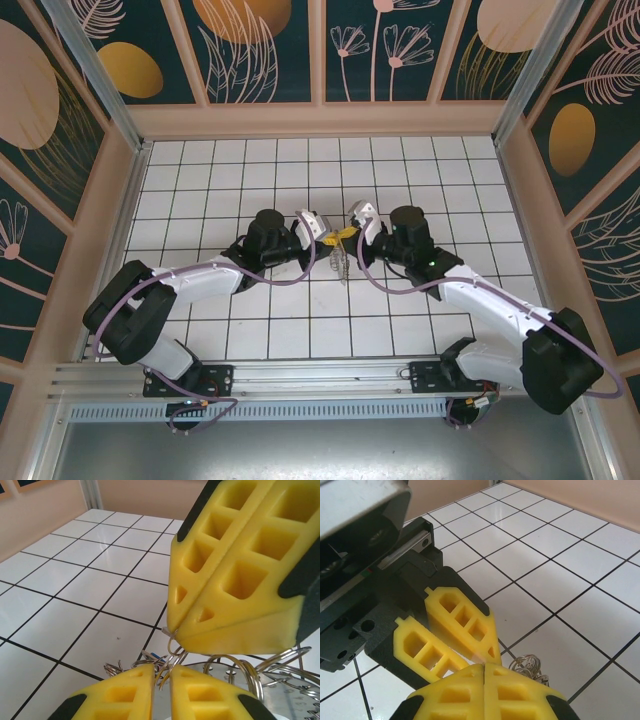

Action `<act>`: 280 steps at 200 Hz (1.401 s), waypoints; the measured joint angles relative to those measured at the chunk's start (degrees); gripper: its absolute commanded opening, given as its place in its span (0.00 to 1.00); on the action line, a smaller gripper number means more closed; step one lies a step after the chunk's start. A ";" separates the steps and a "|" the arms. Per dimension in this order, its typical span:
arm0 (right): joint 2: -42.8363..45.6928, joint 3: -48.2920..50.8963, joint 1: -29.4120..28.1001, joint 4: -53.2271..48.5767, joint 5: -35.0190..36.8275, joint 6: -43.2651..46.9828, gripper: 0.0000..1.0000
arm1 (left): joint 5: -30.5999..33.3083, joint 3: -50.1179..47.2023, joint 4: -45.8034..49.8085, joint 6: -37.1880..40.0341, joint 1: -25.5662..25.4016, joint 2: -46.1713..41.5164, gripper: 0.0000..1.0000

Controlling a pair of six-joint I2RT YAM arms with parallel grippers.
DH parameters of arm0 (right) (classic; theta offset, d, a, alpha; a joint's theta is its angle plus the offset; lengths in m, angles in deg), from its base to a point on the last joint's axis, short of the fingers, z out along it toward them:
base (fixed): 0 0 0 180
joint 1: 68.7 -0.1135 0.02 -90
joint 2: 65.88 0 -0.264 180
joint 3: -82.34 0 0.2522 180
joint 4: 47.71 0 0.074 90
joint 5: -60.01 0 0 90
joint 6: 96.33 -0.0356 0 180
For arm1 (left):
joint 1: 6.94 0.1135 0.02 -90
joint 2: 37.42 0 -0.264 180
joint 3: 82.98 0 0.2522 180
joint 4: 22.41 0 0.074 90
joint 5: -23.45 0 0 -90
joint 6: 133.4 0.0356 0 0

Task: Put the keys on the keyring

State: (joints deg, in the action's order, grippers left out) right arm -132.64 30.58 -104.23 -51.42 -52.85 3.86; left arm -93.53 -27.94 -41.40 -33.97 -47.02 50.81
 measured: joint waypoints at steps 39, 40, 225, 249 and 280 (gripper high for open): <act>-0.79 -0.52 -0.20 -0.26 0.02 0.44 0.00 | -0.20 0.52 0.70 0.20 0.00 0.22 0.20; -0.81 -0.55 -0.20 -0.28 0.02 0.44 0.00 | -0.20 0.52 0.70 0.20 0.00 0.22 0.20; -0.90 -0.63 -0.96 -1.22 5.81 -0.04 0.00 | -0.59 0.72 1.86 1.25 0.04 0.28 0.00; -0.90 -0.63 -0.94 -1.29 6.58 -0.63 0.00 | -0.35 0.72 1.84 1.25 0.04 0.28 0.00; -0.90 -0.63 -0.90 -1.38 6.93 -1.57 0.00 | -0.04 0.72 1.75 1.25 0.04 0.28 0.00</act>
State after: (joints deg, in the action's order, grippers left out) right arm -133.54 29.94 -105.13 -52.80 -45.92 2.29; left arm -93.58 -27.22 -39.65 -32.72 -46.97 51.09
